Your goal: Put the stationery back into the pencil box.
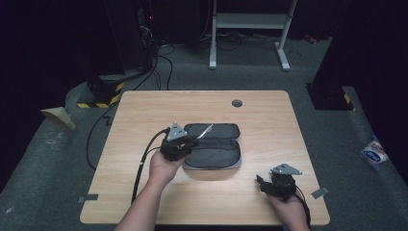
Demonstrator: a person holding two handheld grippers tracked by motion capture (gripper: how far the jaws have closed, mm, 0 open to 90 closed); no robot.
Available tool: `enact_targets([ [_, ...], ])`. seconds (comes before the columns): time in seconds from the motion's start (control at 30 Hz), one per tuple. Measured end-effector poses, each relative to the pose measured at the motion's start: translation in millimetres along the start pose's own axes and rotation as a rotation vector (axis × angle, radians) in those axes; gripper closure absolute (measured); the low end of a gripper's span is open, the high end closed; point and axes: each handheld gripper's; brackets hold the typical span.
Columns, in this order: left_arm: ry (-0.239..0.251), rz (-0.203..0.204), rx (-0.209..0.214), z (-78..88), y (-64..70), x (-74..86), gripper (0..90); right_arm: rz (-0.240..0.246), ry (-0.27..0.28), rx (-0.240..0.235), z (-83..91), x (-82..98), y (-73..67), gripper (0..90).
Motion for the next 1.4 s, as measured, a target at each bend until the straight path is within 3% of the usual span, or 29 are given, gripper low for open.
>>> enact_targets([
  [0.1,0.009,0.004,0.011,-3.5,2.8,-2.2,79.0,0.002,0.000,0.000,-0.1,0.0,0.1,31.5],
  [0.43,-0.008,-0.039,0.037,-9.4,15.6,-6.2,79.0,0.003,-0.001,-0.001,0.6,0.6,-0.4,31.5],
  [0.93,-0.045,-0.093,0.099,-38.2,30.0,-4.0,79.1,0.000,-0.001,0.000,1.2,1.2,-1.1,31.7],
  [1.13,-0.070,-0.079,0.104,-46.7,32.1,-0.8,79.1,0.001,-0.001,0.000,1.2,1.2,-1.1,31.7],
  [1.3,-0.096,-0.112,0.112,-50.0,38.5,4.8,79.1,-0.001,0.000,-0.001,1.2,1.1,-1.2,31.7],
  [1.4,-0.101,-0.111,0.104,-51.8,39.2,6.5,79.1,-0.003,-0.001,-0.001,1.2,1.2,-1.4,31.7],
])
Point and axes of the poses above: each handheld gripper's, and its own axes: z roughly backward along the jaws, x roughly out of its underside, y roughly to its right, and after that the axes turned 14 degrees about -x, right-handed
